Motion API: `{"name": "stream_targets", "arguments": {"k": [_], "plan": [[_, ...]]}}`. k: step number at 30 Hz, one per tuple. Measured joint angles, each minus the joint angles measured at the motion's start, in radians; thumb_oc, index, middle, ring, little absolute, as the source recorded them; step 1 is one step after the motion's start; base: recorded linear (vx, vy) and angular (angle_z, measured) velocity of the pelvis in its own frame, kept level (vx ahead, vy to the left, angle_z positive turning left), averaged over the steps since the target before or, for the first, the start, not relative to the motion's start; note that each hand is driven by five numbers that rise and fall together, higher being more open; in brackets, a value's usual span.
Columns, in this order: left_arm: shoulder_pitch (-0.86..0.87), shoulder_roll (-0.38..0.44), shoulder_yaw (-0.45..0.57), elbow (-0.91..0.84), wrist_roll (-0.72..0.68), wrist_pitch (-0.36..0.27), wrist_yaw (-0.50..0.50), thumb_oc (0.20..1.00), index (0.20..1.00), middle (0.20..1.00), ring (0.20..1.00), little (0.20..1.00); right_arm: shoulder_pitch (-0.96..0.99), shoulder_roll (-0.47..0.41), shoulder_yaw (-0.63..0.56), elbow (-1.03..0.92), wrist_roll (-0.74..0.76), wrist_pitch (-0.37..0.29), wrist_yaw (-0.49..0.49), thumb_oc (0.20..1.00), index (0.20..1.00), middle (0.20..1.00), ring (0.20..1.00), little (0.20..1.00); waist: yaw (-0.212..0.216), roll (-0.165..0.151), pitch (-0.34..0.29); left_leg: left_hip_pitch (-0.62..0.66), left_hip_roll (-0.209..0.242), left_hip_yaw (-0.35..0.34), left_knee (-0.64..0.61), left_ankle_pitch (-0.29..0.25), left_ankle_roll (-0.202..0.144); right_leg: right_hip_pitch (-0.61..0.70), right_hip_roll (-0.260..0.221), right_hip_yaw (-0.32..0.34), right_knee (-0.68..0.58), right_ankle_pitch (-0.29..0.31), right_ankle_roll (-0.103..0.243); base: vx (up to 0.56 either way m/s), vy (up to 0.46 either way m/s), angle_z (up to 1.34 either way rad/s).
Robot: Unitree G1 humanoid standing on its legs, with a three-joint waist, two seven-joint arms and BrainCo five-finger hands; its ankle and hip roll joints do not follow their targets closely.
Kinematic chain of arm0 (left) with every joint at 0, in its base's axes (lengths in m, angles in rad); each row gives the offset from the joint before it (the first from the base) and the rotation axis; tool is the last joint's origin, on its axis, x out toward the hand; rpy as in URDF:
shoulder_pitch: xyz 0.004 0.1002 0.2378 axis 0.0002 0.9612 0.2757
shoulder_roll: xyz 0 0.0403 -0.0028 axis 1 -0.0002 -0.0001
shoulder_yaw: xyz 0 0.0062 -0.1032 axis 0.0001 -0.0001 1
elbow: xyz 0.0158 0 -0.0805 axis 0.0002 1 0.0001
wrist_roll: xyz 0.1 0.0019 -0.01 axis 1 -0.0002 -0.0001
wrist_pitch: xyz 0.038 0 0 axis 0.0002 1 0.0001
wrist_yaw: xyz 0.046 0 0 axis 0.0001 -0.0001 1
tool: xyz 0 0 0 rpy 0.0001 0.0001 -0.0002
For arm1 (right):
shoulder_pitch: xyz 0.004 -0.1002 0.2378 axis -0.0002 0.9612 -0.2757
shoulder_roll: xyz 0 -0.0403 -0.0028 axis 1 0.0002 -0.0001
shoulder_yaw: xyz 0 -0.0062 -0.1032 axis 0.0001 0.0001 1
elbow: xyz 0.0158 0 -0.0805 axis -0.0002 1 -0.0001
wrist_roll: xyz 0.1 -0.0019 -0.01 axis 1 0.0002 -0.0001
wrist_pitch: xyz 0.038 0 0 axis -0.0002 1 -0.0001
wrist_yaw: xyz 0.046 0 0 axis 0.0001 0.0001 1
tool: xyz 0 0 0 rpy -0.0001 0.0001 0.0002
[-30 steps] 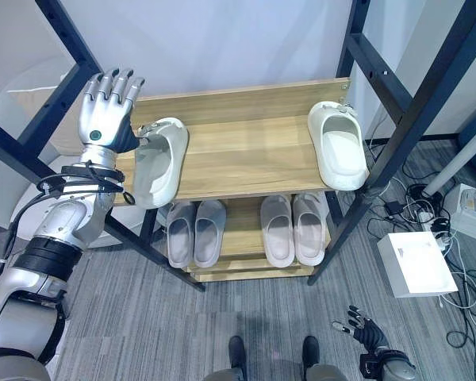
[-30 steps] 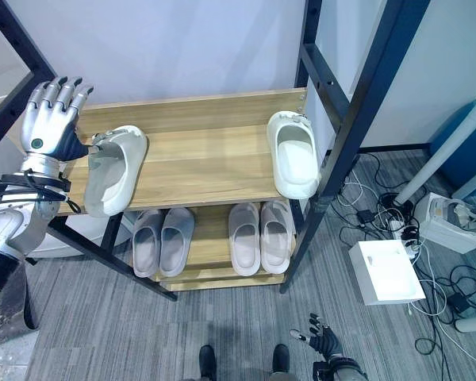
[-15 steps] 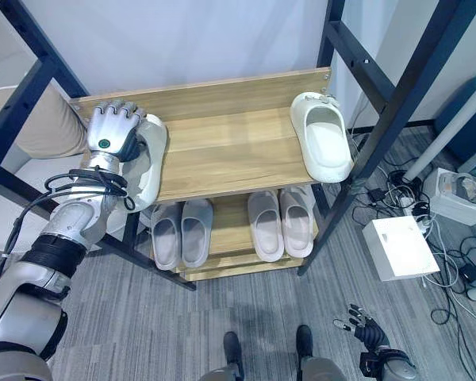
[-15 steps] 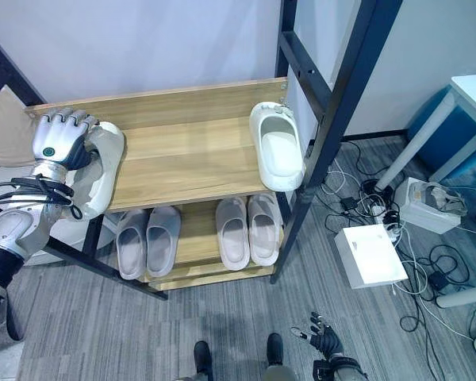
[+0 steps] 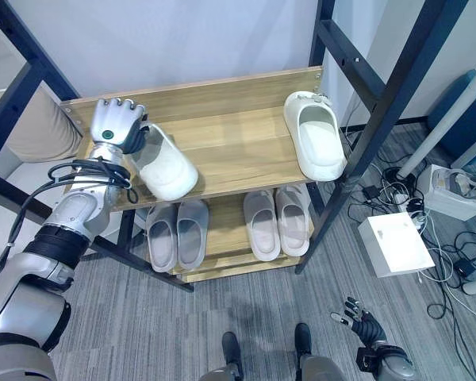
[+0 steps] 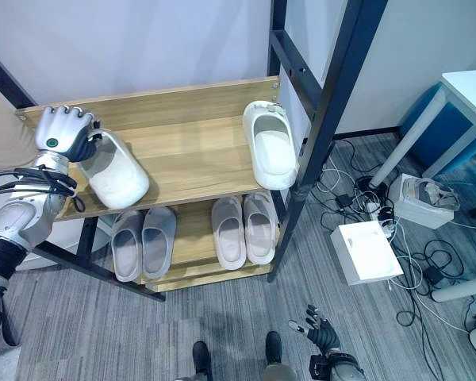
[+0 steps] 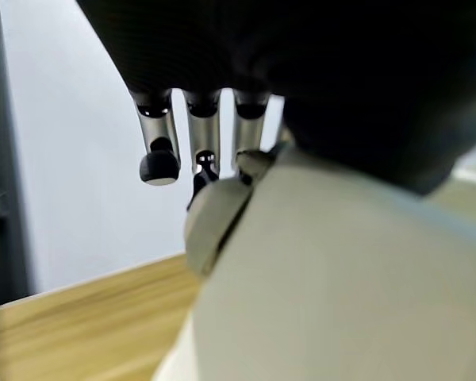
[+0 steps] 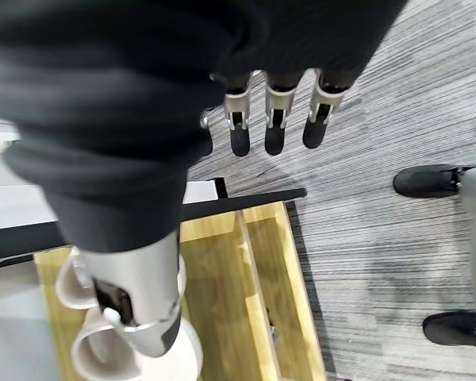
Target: Arrange the slippers neatly on the shoe rack.
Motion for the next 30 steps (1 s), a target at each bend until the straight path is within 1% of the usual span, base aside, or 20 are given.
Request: {"name": "stream_targets", "arguments": {"k": [2,4,5,6,8,11,12,14,15,16,17,19,21,24,25,26,27,30], "plan": [[-0.013,-0.014,-0.036,-0.025,0.001,-0.01,-0.001,0.2,0.2,0.2,0.2,0.2,-0.001,0.001,0.001,0.001,0.0,0.0,0.0,1.0,1.0,1.0,1.0,1.0,-0.004,0.002,0.001,0.002,-0.001,0.001,-0.001,-0.001,-0.001,0.001,-0.001,0.001,0.0,-0.002,0.004,0.01,-0.032,-0.01],[-0.044,-0.049,-0.088,-0.029,0.002,-0.021,-0.003,0.2,0.2,0.2,0.2,0.2,-0.001,0.002,0.001,0.006,0.0,0.001,0.0,1.0,1.0,1.0,1.0,1.0,-0.009,0.006,0.003,0.002,-0.001,0.001,-0.005,-0.004,-0.006,0.0,-0.001,0.002,0.0,-0.002,0.006,0.0,0.0,0.0],[-0.059,-0.086,-0.112,-0.029,0.004,-0.022,-0.003,0.2,0.2,0.2,0.2,0.2,-0.001,0.001,0.0,0.009,0.0,0.001,0.0,1.0,1.0,1.0,1.0,1.0,-0.014,0.01,0.006,0.002,-0.001,0.002,-0.005,-0.004,-0.006,-0.002,-0.001,0.003,0.0,-0.002,0.006,0.0,-0.023,-0.04],[-0.079,-0.098,-0.141,-0.028,0.008,-0.03,-0.003,0.2,0.2,0.2,0.2,0.2,-0.004,0.001,0.0,0.01,0.0,0.001,0.0,1.0,1.0,1.0,1.0,1.0,-0.015,0.014,0.008,0.001,-0.001,0.004,-0.005,-0.004,-0.006,-0.003,-0.001,0.006,0.0,0.0,0.008,0.0,-0.02,-0.07],[-0.106,-0.109,-0.161,-0.028,0.019,-0.034,-0.003,0.2,0.2,0.2,0.2,0.2,-0.007,0.001,-0.003,0.01,0.001,0.0,-0.001,1.0,1.0,1.0,1.0,1.0,-0.032,0.021,0.01,-0.001,-0.001,0.013,-0.006,-0.007,-0.009,-0.016,-0.001,0.013,0.0,0.0,0.008,0.01,-0.021,-0.12],[-0.152,-0.125,-0.19,-0.019,0.03,-0.037,-0.003,0.2,0.2,0.2,0.2,0.2,-0.004,0.0,-0.01,0.011,0.005,0.0,-0.002,1.0,1.0,1.0,1.0,1.0,-0.047,0.029,0.011,0.0,0.0,0.035,-0.006,-0.008,-0.008,-0.025,0.0,0.037,0.0,0.003,0.008,0.02,-0.021,-0.22],[-0.163,-0.141,-0.193,-0.015,0.031,-0.044,-0.002,0.2,0.2,0.2,0.2,0.2,-0.003,-0.001,-0.011,0.011,0.016,0.0,-0.002,1.0,1.0,1.0,1.0,1.0,-0.063,0.033,0.012,0.0,0.0,0.039,-0.004,-0.008,-0.007,-0.029,0.0,0.039,0.0,0.003,0.008,0.03,-0.036,-0.09],[-0.184,-0.182,-0.207,0.016,0.031,-0.043,-0.001,0.2,0.2,0.2,0.2,0.2,0.0,-0.003,-0.021,0.011,0.022,-0.001,-0.002,1.0,1.0,1.0,1.0,1.0,-0.068,0.038,0.012,0.0,0.0,0.048,-0.004,-0.005,-0.001,-0.03,0.001,0.047,0.0,0.005,0.006,0.02,-0.025,-0.16],[-0.202,-0.186,-0.228,0.029,0.031,-0.042,0.0,0.2,0.2,0.2,0.2,0.2,-0.003,-0.003,-0.035,0.008,0.03,-0.002,-0.002,1.0,1.0,1.0,1.0,1.0,-0.074,0.042,0.013,-0.001,0.001,0.057,0.0,-0.006,0.0,-0.034,0.005,0.057,0.0,0.014,-0.003,0.02,-0.026,-0.18],[-0.21,-0.189,-0.23,0.034,0.031,-0.042,0.0,0.2,0.2,0.2,0.2,0.2,-0.001,-0.005,-0.04,0.009,0.036,-0.003,-0.003,1.0,1.0,1.0,1.0,1.0,-0.089,0.044,0.014,0.0,0.002,0.058,0.0,-0.006,0.0,-0.036,0.005,0.058,0.0,0.016,-0.005,0.03,-0.028,-0.1],[-0.238,-0.212,-0.238,0.066,0.031,-0.038,0.001,0.2,0.2,0.2,0.2,0.2,0.003,-0.013,-0.042,0.009,0.04,-0.005,-0.004,1.0,1.0,1.0,1.0,1.0,-0.101,0.047,0.015,-0.001,0.002,0.057,0.0,-0.007,0.001,-0.037,0.006,0.057,0.0,0.013,-0.002,0.03,-0.016,-0.03],[-0.277,-0.221,-0.27,0.109,0.031,-0.032,0.002,0.2,0.2,0.2,0.2,0.2,-0.001,-0.018,-0.047,0.011,0.042,-0.007,-0.008,1.0,1.0,1.0,1.0,1.0,-0.113,0.05,0.014,-0.001,0.004,0.065,0.0,-0.011,-0.002,-0.04,0.007,0.064,0.0,0.009,0.003,0.03,-0.012,-0.1],[-0.293,-0.221,-0.277,0.142,0.038,-0.025,0.003,0.2,0.2,0.2,0.2,0.2,0.003,-0.025,-0.049,0.012,0.059,-0.007,-0.014,1.0,1.0,1.0,1.0,1.0,-0.115,0.057,0.012,-0.001,0.005,0.077,-0.004,-0.015,-0.002,-0.051,0.009,0.076,0.0,0.006,0.006,0.03,-0.014,-0.15],[-0.312,-0.221,-0.286,0.184,0.038,-0.024,0.014,0.2,0.2,0.2,0.2,0.2,-0.007,-0.025,-0.053,0.014,0.067,-0.008,-0.025,1.0,1.0,1.0,1.0,1.0,-0.11,0.065,0.011,-0.001,0.005,0.083,-0.006,-0.023,-0.011,-0.051,0.01,0.086,0.0,0.007,0.006,0.02,-0.013,-0.09],[-0.311,-0.221,-0.287,0.19,0.038,-0.025,0.019,0.366,0.366,0.366,0.366,0.366,0.001,-0.023,-0.058,0.002,0.071,-0.018,-0.042,1.0,1.0,1.0,1.0,1.0,-0.112,0.068,0.011,-0.001,0.005,0.085,-0.007,-0.027,-0.012,-0.054,0.009,0.087,0.0,0.008,0.006,0.04,-0.021,-0.02],[-0.316,-0.244,-0.285,0.232,0.035,-0.025,0.036,0.548,0.548,0.548,0.548,0.548,0.012,-0.024,-0.058,-0.021,0.077,-0.025,-0.043,1.0,1.0,1.0,1.0,1.0,-0.112,0.069,0.01,0.0,0.005,0.084,-0.006,-0.027,-0.012,-0.055,0.009,0.087,0.0,0.006,0.004,0.04,-0.03,-0.02],[-0.318,-0.254,-0.273,0.252,0.024,-0.022,0.048,1.0,1.0,1.0,1.0,1.0,0.012,-0.023,-0.057,-0.027,0.077,-0.028,-0.043,1.0,1.0,1.0,1.0,1.0,-0.113,0.07,0.01,0.0,0.005,0.085,-0.006,-0.028,-0.012,-0.054,0.01,0.088,0.0,0.007,0.005,0.02,-0.033,-0.01],[-0.319,-0.253,-0.273,0.262,0.018,-0.018,0.034,1.0,1.0,1.0,1.0,1.0,0.044,-0.023,-0.056,-0.054,0.077,-0.028,-0.041,1.0,1.0,1.0,1.0,1.0,-0.111,0.072,0.008,0.0,0.006,0.085,-0.006,-0.02,0.0,-0.048,0.011,0.086,0.001,0.016,-0.005,0.01,-0.022,-0.01]]}}
